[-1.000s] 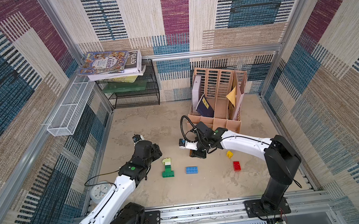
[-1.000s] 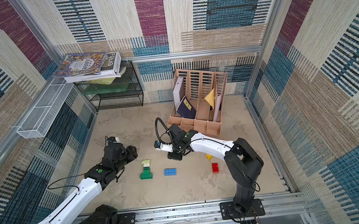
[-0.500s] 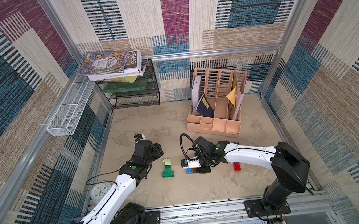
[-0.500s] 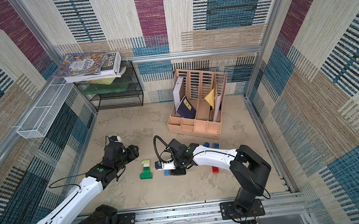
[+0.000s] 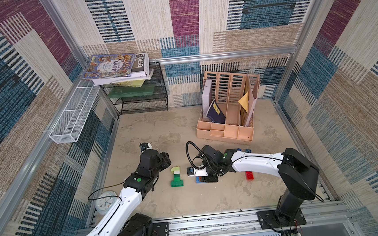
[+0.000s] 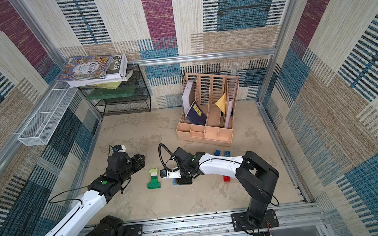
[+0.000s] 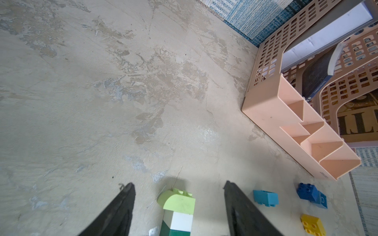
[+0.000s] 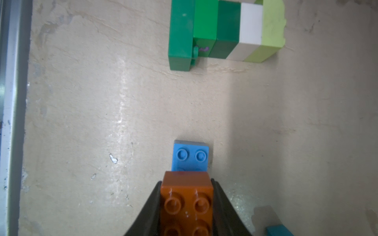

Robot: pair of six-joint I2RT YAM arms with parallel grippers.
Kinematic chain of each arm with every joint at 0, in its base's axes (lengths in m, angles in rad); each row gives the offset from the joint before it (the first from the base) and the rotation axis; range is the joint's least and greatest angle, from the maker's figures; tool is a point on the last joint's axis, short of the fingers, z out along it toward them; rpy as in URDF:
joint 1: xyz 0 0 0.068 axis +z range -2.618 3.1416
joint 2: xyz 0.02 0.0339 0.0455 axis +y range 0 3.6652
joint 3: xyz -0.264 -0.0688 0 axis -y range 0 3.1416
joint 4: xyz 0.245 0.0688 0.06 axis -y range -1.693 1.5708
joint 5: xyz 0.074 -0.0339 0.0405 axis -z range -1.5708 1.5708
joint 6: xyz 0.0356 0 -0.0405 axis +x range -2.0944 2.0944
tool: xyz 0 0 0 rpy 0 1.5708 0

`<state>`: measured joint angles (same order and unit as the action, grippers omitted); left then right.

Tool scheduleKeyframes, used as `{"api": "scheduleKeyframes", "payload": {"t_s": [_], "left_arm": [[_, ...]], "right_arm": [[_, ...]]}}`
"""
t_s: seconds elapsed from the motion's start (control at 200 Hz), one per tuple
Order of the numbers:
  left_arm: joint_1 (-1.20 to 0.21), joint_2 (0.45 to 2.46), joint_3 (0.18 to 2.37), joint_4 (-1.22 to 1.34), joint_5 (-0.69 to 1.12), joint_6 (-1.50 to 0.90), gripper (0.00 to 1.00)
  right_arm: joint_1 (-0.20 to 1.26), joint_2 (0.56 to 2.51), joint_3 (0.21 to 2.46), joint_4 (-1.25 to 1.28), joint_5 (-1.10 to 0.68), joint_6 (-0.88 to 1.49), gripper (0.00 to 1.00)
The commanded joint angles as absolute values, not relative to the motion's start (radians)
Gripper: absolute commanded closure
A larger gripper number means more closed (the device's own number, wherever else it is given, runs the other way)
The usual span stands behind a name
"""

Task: Assemble the number 1 with lego
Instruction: Assemble the lego brick with the lego brick.

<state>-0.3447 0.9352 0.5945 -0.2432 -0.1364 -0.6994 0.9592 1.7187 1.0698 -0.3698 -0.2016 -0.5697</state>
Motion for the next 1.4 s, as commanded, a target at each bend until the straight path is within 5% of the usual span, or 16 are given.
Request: {"api": "scheduleKeyframes", "payload": {"t_s": [0.0,1.006,1.102,1.272,1.392], "left_arm": [[-0.341,0.937,0.592,-0.239,-0.146,-0.697,0.28],[-0.333,0.916,0.589,-0.265,-0.144,-0.702,0.28],[-0.331,0.910,0.585,-0.268,-0.146,-0.702,0.28],[-0.329,0.907,0.590,-0.274,-0.146,-0.703,0.28],[-0.327,0.907,0.595,-0.281,-0.146,-0.701,0.28]], "right_arm": [[0.962,1.737,1.085,-0.388,-0.184,-0.544,0.72],[0.965,1.863,1.068,-0.424,-0.117,-0.560,0.77],[0.962,1.866,1.103,-0.451,-0.134,-0.544,0.68],[0.948,1.815,1.196,-0.450,-0.198,-0.503,0.33],[0.930,1.777,1.240,-0.437,-0.229,-0.485,0.22]]}}
